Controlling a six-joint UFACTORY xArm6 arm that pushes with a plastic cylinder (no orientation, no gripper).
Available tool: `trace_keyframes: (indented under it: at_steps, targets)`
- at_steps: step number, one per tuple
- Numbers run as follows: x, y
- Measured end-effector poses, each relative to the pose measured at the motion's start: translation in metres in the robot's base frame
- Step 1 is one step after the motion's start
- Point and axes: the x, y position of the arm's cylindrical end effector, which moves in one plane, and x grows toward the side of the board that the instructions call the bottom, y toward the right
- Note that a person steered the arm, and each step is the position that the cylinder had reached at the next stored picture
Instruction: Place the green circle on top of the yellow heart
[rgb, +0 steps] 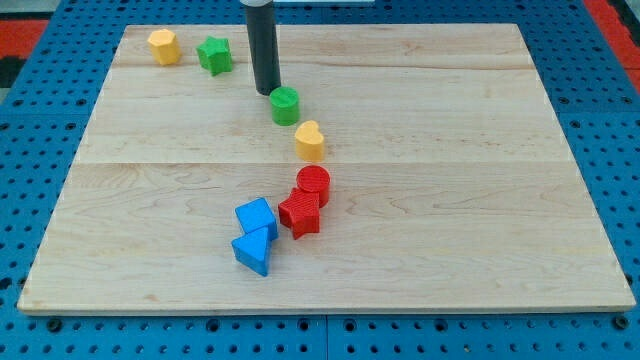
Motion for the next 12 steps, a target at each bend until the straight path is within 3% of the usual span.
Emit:
trace_keyframes:
  at_steps: [2,4,7,8,10,12]
  targets:
    - [-0.009,-0.035]
    - [-0.009,-0.008]
    - [-0.009,-0.062]
    - [0.014,-0.035]
    - [0.014,-0.024]
    - [0.015,0.034]
